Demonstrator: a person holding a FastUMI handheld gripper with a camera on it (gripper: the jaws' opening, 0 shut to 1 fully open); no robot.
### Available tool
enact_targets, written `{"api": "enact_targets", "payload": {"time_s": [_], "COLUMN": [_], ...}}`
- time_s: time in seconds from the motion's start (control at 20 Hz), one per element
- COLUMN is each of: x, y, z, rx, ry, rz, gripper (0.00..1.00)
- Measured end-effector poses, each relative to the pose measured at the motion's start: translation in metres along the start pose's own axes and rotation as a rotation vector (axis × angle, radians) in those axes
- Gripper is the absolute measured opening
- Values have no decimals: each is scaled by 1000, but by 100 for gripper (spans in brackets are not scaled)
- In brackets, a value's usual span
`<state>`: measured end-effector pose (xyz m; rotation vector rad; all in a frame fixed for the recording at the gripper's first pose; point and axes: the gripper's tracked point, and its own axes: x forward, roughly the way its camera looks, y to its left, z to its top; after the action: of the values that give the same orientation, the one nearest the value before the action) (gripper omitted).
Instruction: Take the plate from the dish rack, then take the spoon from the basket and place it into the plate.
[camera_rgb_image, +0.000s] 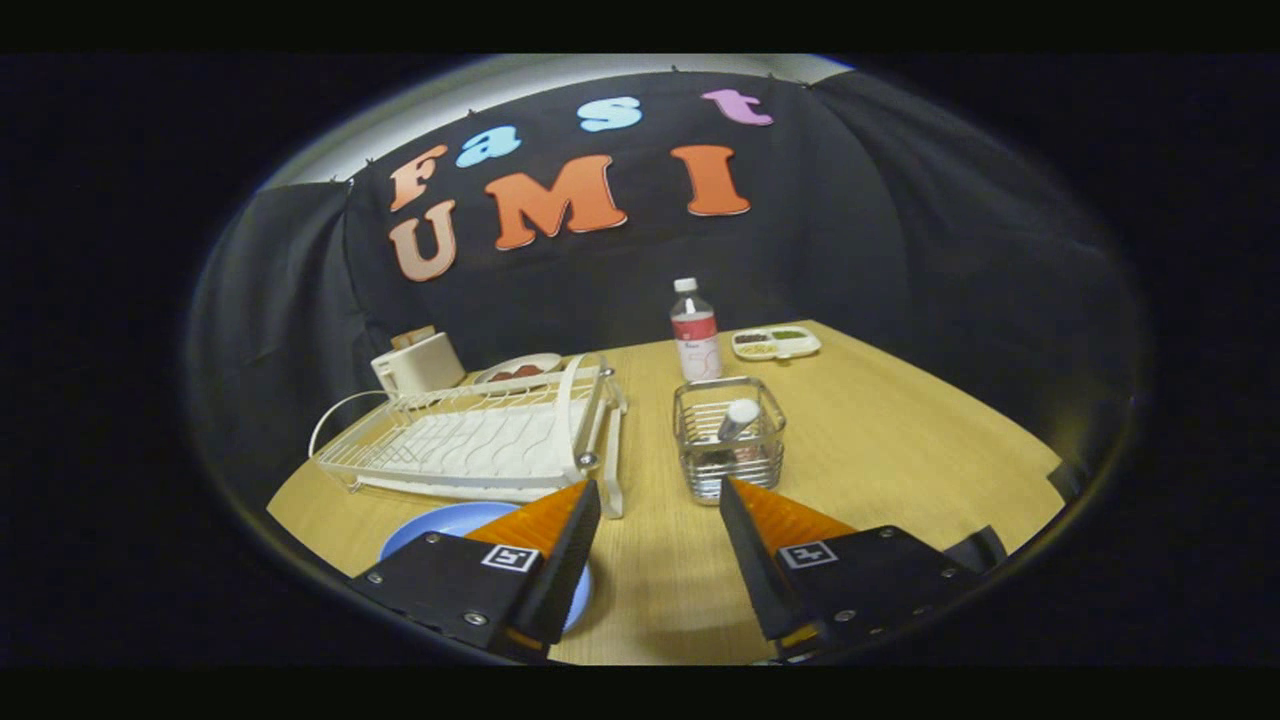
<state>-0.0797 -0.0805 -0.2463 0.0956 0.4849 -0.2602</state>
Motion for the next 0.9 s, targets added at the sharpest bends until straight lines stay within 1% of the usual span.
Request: {"api": "enact_targets", "payload": {"time_s": [0.05, 0.2, 0.3, 0.4, 0.5, 0.55, 0.6, 0.65, 0.8, 0.9], "x": [0, 6, 12, 19, 24, 28, 30, 32, 31, 31], "y": [-4, -12, -17, -16, -17, -17, -19, -22, -16, -10], "z": [4, 17, 26, 29, 29, 27, 24, 23, 27, 28], "rx": [-16, -77, -116, -154, -169, -170, -169, -164, -126, -113], "ry": [-19, -71, -119, -148, -164, -164, -163, -159, -166, -162], "rz": [-12, -47, -76, -88, -102, -110, -122, -130, -107, -83], "gripper": [75, 79, 78, 78, 74, 61, 52, 39, 22, 13]}}
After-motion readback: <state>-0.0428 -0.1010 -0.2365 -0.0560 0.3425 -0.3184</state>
